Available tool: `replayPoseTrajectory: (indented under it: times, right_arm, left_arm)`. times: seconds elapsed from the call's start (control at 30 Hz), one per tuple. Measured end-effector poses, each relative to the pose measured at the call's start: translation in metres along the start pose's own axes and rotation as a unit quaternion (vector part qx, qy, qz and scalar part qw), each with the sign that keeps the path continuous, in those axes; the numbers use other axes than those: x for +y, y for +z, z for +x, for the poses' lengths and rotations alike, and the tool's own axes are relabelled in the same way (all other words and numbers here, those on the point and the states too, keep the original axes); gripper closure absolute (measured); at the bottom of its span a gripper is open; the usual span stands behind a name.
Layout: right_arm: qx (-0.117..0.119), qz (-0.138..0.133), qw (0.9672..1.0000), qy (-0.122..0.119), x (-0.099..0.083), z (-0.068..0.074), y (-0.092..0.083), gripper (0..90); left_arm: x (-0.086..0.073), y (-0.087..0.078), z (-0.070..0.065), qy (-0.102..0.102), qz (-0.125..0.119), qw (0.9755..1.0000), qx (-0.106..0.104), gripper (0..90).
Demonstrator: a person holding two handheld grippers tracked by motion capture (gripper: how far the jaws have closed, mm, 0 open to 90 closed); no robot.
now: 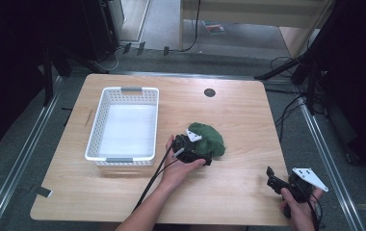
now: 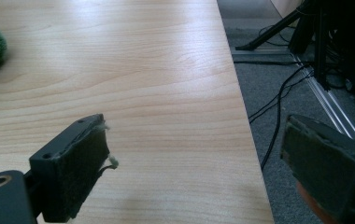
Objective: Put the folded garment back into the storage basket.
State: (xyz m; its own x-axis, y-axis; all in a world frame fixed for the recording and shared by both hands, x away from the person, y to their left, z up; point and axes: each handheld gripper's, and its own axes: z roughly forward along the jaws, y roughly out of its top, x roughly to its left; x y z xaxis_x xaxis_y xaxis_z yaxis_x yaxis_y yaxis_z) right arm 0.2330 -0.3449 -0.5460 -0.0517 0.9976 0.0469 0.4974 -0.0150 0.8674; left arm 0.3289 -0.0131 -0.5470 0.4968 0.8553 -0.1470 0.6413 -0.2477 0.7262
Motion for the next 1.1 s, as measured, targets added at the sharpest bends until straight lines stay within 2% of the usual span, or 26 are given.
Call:
replayPoseTrajectory:
  times: [0.1,0.13,0.23,0.27,0.3,0.33,0.43,0.53,0.67,0.73,0.83,0.97,1.1]
  right_arm:
    - [0.001,0.000,1.0000,-0.001,0.000,0.000,0.000,8.1]
    - [0.002,0.001,1.0000,0.000,0.000,0.001,0.000,8.1]
    - [0.001,0.001,1.0000,0.000,0.000,0.001,0.000,8.2]
    - [0.002,0.001,1.0000,-0.001,0.000,0.000,0.000,8.2]
    - [0.002,0.001,1.0000,-0.001,0.000,0.000,0.000,8.2]
    - [0.002,0.001,1.0000,0.000,0.000,0.000,0.000,8.2]
    - [0.002,0.001,1.0000,0.000,0.000,0.000,0.000,8.2]
    - [0.002,0.002,1.0000,0.001,0.000,0.000,0.000,8.2]
    - [0.003,0.001,1.0000,0.000,0.000,0.000,0.000,8.2]
    - [0.002,0.002,1.0000,0.001,0.000,0.000,0.000,8.2]
    - [0.002,0.002,1.0000,0.000,0.000,0.000,0.000,8.2]
    - [0.001,0.002,1.0000,-0.001,0.000,0.001,0.000,8.1]
    - [0.002,0.000,1.0000,-0.004,0.000,0.001,0.000,8.1]
  left_arm:
    - [0.000,-0.001,-0.002,0.008,0.000,1.0000,0.002,11.0]
    - [-0.001,-0.003,-0.002,0.007,-0.002,0.9999,0.008,14.5]
    - [0.000,-0.005,-0.001,0.002,-0.001,1.0000,0.006,18.3]
    - [0.001,-0.006,-0.001,0.000,-0.005,1.0000,0.008,24.7]
    - [0.001,-0.007,0.000,-0.003,-0.006,1.0000,0.006,24.7]
    - [0.002,-0.008,0.000,-0.009,-0.011,0.9999,0.003,31.6]
    - [0.004,-0.011,0.003,-0.019,-0.018,0.9996,-0.009,37.9]
    - [0.006,-0.015,0.005,-0.020,-0.026,0.9994,-0.012,40.6]
    - [0.009,-0.026,0.004,-0.012,-0.040,0.9990,-0.013,41.9]
    - [0.013,-0.035,0.005,-0.023,-0.050,0.9983,-0.020,41.9]
    - [0.016,-0.044,0.005,-0.026,-0.060,0.9976,-0.022,41.9]
    - [0.019,-0.054,0.007,-0.019,-0.070,0.9971,-0.022,41.9]
    - [0.021,-0.062,0.011,-0.024,-0.079,0.9963,-0.023,42.0]
